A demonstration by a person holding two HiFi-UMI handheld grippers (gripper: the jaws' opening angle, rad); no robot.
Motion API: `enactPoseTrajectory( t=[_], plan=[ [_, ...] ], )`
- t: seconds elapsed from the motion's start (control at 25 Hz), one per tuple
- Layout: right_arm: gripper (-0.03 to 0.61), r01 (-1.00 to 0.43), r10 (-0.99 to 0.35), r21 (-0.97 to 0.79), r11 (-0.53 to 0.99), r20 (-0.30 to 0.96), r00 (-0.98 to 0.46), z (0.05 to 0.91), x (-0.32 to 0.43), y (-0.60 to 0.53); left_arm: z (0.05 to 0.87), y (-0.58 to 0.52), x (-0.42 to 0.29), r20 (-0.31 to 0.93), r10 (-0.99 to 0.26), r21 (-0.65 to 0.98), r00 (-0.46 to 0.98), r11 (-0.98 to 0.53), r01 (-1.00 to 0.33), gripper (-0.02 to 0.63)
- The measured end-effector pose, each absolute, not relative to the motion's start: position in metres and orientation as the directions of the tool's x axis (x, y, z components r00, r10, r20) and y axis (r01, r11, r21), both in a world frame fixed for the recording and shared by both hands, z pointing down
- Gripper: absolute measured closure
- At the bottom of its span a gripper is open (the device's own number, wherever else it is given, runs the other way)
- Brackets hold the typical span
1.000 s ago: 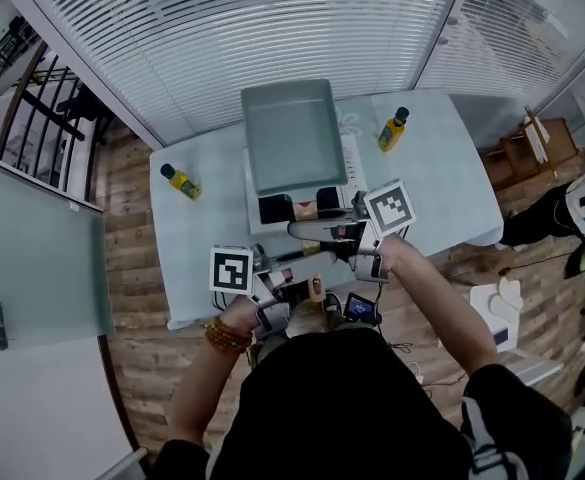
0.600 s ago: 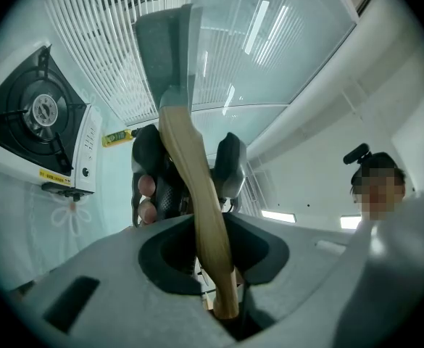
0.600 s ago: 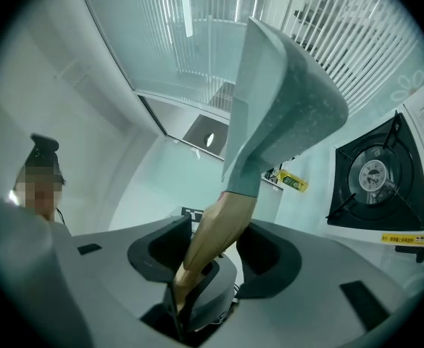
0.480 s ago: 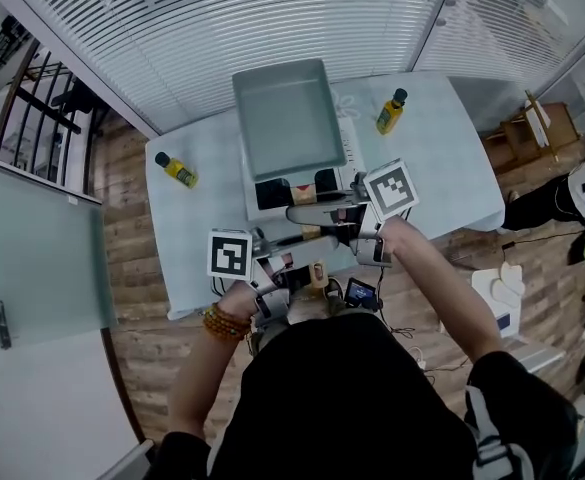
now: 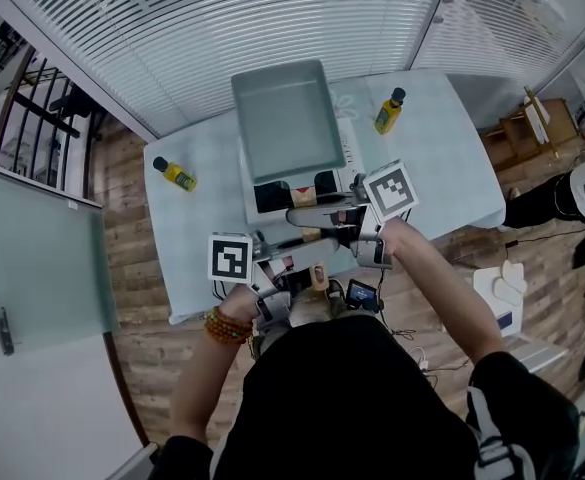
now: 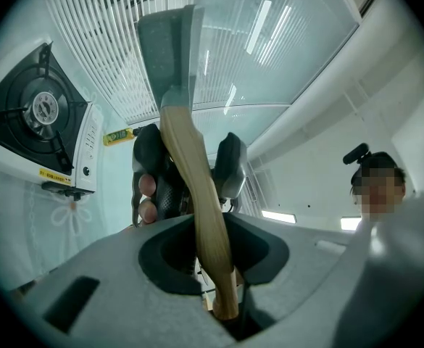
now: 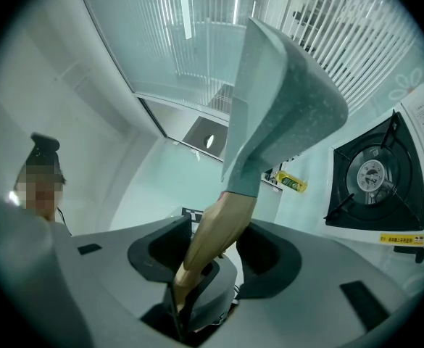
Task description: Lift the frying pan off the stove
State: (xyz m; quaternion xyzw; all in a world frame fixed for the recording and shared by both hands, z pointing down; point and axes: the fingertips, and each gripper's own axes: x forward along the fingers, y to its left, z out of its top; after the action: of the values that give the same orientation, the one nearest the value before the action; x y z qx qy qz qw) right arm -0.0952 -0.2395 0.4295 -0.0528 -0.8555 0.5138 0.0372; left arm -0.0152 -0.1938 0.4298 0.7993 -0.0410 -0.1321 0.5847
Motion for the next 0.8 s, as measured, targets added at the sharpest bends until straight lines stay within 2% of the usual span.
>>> enactPoseTrajectory(
  t=[0.8],
  plan=[
    [0.388, 0.032, 0.126, -0.892, 0.451, 0.028, -0.992, 0.441, -0.095, -0.251, 0.441, -0.205, -0.016, -0.142, -0.202, 0.956, 0.969, -0.284, 0.081, 0.525]
  ],
)
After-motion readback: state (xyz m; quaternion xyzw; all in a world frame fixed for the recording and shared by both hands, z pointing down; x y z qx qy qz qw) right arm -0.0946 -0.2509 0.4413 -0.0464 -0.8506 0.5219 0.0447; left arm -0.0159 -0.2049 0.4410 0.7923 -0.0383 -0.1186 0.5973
